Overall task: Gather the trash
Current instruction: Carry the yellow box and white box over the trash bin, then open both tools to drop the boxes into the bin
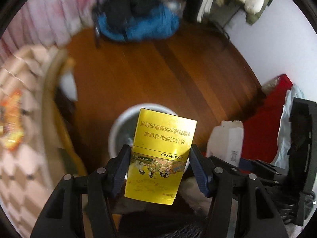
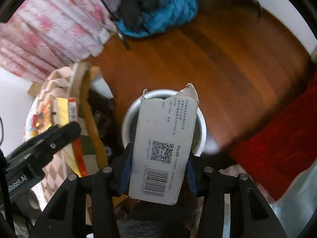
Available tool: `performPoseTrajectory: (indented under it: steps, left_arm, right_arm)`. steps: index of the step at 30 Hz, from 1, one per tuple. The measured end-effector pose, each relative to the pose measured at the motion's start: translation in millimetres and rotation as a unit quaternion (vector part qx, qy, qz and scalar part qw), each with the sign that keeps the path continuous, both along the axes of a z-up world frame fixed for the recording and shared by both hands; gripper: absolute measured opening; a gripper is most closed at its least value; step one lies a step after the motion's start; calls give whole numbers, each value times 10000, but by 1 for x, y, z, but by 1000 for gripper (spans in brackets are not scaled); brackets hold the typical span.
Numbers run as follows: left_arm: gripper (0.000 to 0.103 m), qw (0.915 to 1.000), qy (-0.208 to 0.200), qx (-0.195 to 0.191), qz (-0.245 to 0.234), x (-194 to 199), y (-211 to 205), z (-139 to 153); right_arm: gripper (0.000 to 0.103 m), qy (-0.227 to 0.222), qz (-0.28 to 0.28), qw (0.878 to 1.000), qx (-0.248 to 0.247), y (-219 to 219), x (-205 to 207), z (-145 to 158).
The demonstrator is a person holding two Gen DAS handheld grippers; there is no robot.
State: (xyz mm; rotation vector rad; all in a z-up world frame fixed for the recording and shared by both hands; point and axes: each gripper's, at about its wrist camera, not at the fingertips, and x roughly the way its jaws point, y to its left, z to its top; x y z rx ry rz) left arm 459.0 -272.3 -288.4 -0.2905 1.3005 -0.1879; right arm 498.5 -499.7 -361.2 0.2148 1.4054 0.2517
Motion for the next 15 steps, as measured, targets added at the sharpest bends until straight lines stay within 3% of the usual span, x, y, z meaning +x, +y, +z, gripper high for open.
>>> performPoseTrajectory:
  steps: [3, 8, 11, 12, 13, 15]
  left_arm:
    - [57, 9986, 463, -239, 25, 15, 2, -28]
    - [59, 9975, 678, -154, 87, 26, 3, -44]
    - [85, 9974, 687, -105, 205, 31, 9, -44]
    - [98, 9973, 686, -95, 231, 30, 9, -43]
    - [100, 9974, 679, -33, 246, 30, 12, -43]
    - [100, 9977, 612, 65, 281, 28, 13, -39]
  right_arm:
    - [50, 265, -35, 9996, -67, -5, 13, -33]
    - [51, 538, -13, 9985, -68, -1, 25, -67]
    - [53, 641, -9, 9979, -78, 1, 31, -80]
    - [57, 675, -11, 9977, -58, 3, 35, -83]
    - [65, 695, -21, 9976, -40, 5, 37, -85]
    - [99, 661, -83, 9978, -11, 3, 37, -85]
